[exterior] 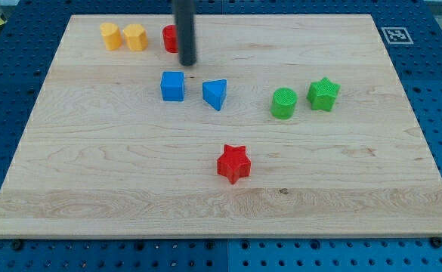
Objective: Place the yellow heart on top of the red star
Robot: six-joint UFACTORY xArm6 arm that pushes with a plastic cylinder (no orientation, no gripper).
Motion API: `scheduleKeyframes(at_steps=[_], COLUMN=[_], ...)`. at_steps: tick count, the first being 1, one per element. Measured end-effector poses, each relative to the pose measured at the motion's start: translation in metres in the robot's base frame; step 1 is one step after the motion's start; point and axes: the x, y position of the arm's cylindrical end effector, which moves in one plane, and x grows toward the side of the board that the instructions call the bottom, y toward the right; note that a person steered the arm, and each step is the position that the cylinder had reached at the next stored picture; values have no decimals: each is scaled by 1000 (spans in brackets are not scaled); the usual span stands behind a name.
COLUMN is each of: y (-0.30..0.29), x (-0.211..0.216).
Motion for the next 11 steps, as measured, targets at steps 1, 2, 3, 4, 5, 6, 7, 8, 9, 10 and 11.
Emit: scheduleKeyframes(at_steps=[1, 2, 3, 4, 5, 6, 7, 8, 9, 10, 11], y=[-55, -129, -183, -162, -125, -115, -116, -119, -119, -119, -119], x=[-3, -18, -56, -102, -102, -84, -79, -77, -52, -26, 3])
